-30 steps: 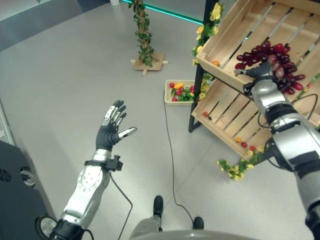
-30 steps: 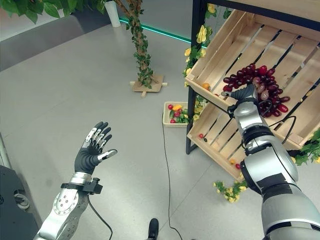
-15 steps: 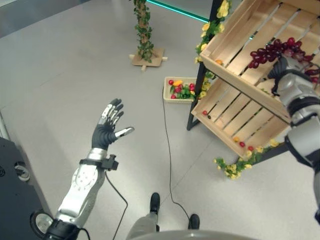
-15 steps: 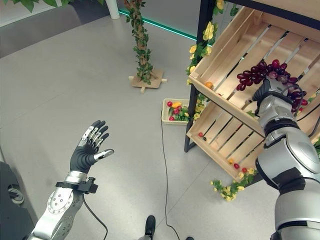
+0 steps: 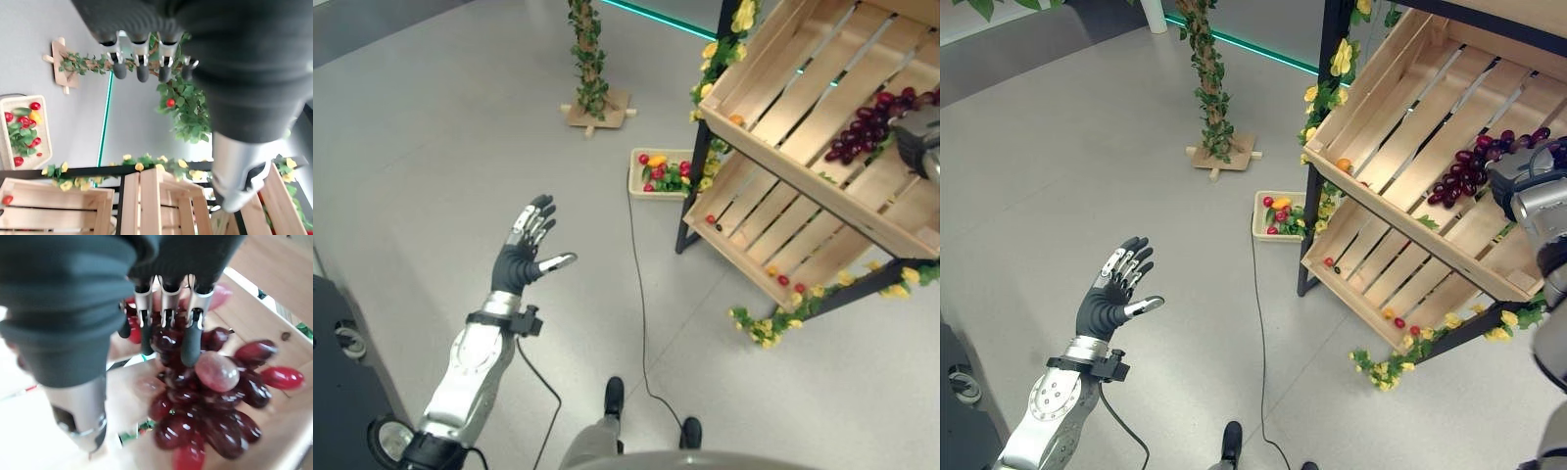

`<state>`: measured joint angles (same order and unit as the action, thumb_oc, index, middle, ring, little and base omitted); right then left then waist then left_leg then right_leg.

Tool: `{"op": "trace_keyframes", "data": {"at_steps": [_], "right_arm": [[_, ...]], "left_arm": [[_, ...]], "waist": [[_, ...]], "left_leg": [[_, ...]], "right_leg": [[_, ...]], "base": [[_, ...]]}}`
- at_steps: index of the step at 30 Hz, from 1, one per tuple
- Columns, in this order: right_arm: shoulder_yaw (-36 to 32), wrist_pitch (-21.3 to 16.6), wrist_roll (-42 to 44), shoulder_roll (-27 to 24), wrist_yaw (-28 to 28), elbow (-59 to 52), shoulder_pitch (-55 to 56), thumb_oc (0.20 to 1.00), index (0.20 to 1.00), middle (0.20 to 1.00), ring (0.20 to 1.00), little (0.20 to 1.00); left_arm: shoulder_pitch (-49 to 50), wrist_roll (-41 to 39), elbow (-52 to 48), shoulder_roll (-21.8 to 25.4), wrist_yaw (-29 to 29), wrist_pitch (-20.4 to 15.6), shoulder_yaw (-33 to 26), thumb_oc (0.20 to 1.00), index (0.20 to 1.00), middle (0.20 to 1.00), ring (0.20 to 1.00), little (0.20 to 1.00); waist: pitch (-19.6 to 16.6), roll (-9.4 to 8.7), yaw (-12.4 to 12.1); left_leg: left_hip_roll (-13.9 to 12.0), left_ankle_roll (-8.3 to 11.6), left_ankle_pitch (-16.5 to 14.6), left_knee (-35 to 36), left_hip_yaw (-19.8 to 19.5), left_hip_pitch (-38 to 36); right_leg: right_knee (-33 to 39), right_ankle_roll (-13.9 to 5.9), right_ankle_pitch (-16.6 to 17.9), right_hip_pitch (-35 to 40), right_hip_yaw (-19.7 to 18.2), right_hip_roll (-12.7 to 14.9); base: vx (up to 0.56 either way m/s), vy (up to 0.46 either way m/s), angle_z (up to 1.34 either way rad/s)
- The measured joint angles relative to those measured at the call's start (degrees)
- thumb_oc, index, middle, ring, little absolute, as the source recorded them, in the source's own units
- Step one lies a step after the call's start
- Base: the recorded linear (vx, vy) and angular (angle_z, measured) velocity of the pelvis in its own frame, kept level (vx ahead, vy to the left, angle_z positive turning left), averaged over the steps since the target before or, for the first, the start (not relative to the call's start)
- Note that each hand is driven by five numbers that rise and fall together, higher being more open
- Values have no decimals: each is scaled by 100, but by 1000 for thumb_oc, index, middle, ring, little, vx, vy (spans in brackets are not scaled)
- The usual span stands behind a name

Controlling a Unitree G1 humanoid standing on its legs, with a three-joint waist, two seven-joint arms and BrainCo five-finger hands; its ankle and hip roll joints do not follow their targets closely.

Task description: Pick up the fruits from the basket on one side to the basket on the other side

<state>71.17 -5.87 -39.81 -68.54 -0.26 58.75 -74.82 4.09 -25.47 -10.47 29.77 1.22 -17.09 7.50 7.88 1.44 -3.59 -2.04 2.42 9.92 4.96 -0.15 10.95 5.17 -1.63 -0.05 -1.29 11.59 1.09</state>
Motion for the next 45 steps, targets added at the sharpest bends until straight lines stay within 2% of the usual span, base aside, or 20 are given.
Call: {"op": "trace_keyframes", "data": {"at_steps": [7,19,25,29,31,34,39,40,45], "right_arm": [[162,-190,303,-96,360,-64,-17,1000,1000,1000,1000,1000],[152,-291,944,-222,574,-546,-16,1000,1000,1000,1000,1000],[56,-290,1735,-237,827,-594,-1,1000,1000,1000,1000,1000],[-586,-285,2330,-249,783,-1032,118,1000,1000,1000,1000,1000],[-1526,-283,2884,-316,637,-1596,668,1000,1000,1000,1000,1000],[-1885,-320,3249,-455,585,-2472,1271,1000,1000,1000,1000,1000],[-2678,-378,3509,-456,466,-2833,1879,1000,1000,1000,1000,1000],[-3126,-390,3656,-452,457,-3101,2224,1000,1000,1000,1000,1000],[-3701,-513,3945,-346,340,-3660,3031,1000,1000,1000,1000,1000]], "left_arm": [[106,-7,0,-2,-58,-1,-1,1000,1000,1000,1000,1000],[160,-9,0,-6,-75,-5,-2,1000,1000,1000,1000,1000],[186,-16,0,-8,-85,-10,-13,1000,1000,1000,1000,1000],[209,-17,-1,-11,-82,-16,-15,1000,1000,1000,1000,1000],[192,-17,-9,-77,-77,-28,-15,1000,1000,1000,1000,1000],[209,-17,-74,-79,-74,-35,-15,1000,1000,1000,1000,1000],[205,-14,-206,-74,-70,-115,-32,1000,1000,1000,1000,1000],[205,-13,-208,-77,-65,-117,-30,1000,1000,1000,1000,1000],[205,-5,-221,-76,-2,-122,-32,1000,1000,1000,1000,1000]], "waist": [[-9,-71,-11],[-11,-74,4],[-11,-73,18],[-11,-73,125],[-11,-73,131],[-12,-71,138],[-14,-68,126],[-16,-72,129],[-18,-67,130]], "left_leg": [[-8,1,-1,1,1,-13],[-7,1,0,0,3,-14],[-10,1,0,0,4,-17],[-10,1,0,0,12,-19],[-10,0,0,0,19,-25],[-17,1,0,0,21,-32],[-18,1,-1,1,26,-37],[-19,0,-1,1,28,-39],[-17,-1,-2,1,44,-71]], "right_leg": [[-1,-17,-10,10,-4,-4],[-1,9,7,11,-10,-4],[-2,-6,-2,10,-14,-5],[-1,1,3,8,-21,-5],[-1,12,10,11,-28,-4],[-1,13,10,13,-32,-10],[-2,16,12,19,-35,-10],[-3,20,15,21,-38,-11],[-3,22,17,46,-55,-5]], "base": [[0,0,0],[0,0,0],[0,0,0],[0,0,0],[0,0,0],[0,0,0],[0,0,0],[0,0,0],[0,1,-1]]}}
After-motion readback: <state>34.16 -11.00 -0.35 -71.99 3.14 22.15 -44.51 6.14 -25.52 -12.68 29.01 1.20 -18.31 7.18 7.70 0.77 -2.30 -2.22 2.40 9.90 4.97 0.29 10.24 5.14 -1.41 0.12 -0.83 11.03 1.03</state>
